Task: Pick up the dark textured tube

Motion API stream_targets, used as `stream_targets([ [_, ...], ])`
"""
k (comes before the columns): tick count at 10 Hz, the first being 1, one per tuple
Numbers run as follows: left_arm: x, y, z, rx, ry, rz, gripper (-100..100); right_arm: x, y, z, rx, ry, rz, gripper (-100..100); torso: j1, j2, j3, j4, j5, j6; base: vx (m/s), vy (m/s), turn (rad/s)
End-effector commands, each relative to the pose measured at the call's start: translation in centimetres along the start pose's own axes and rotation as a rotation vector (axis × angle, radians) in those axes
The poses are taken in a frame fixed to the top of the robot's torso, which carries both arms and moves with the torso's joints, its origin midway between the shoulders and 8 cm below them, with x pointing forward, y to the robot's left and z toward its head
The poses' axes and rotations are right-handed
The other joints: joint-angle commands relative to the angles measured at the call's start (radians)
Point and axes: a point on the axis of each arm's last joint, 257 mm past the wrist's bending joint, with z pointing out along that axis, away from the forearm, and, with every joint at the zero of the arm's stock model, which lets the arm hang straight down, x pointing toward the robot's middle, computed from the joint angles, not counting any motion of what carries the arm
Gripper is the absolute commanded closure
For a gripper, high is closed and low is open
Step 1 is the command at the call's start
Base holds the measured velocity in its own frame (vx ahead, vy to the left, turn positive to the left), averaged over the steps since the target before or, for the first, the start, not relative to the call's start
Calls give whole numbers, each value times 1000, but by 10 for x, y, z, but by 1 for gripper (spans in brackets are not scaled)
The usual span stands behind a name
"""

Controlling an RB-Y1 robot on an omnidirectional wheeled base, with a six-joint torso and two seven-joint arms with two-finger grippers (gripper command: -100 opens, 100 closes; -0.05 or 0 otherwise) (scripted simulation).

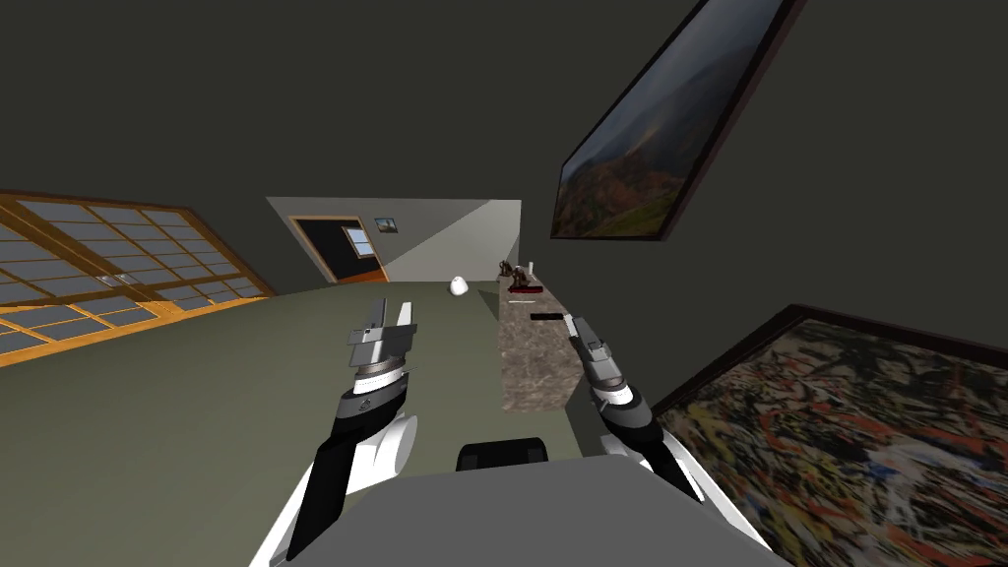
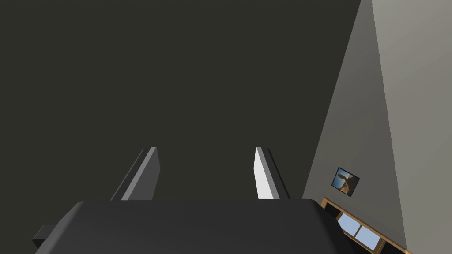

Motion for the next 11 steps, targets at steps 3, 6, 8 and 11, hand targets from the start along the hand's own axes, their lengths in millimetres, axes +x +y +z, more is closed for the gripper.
stream_targets([
  [3,0,0,0,0,0,0,0,43,-17,-21,28,154,9,-100,1,-8,-4,-2,0,0,-124,24,102],
  [6,0,0,0,0,0,0,0,78,-29,-46,49,288,9,-100,2,-9,-5,-2,0,0,-107,44,119],
  [8,0,0,0,0,0,0,0,97,-43,-66,78,366,8,-100,1,-9,-5,-2,0,0,-84,31,91],
  [11,0,0,0,0,0,0,0,127,-64,-108,117,518,-4,-100,1,-12,-6,-2,0,0,-65,46,168],
])
